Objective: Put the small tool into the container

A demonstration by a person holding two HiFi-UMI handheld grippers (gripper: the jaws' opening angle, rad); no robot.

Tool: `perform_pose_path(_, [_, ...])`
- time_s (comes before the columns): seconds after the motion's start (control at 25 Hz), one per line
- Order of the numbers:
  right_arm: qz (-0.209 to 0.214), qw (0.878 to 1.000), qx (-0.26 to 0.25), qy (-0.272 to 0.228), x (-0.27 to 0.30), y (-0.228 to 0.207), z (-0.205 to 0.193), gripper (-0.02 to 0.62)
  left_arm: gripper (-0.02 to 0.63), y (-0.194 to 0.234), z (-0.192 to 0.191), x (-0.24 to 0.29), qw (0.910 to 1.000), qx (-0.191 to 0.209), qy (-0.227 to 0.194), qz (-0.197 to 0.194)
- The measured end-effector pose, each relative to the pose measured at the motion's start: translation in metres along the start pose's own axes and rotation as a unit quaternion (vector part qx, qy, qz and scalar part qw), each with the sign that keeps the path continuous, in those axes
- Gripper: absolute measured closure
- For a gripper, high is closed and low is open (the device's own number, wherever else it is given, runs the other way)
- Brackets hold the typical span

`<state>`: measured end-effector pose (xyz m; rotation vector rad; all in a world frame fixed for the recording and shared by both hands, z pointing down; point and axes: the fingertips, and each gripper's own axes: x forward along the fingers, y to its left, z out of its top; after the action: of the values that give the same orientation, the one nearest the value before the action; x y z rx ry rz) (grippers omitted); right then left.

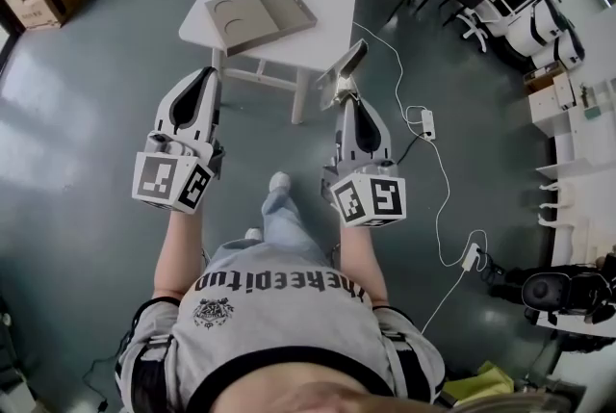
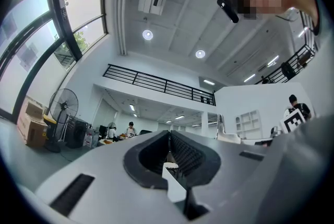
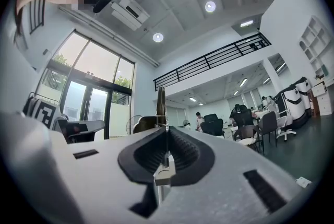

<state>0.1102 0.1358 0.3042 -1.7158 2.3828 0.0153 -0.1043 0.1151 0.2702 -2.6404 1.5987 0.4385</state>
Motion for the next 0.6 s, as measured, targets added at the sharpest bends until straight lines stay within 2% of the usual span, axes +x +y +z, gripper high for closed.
perform_pose_path(0.6, [0.039, 0.999, 0.003, 0.005, 0.139, -0.058, -0.010, 0.589, 0.592, 0.051, -0.012, 0.121, 0.9993, 0.012, -0.015, 0.033])
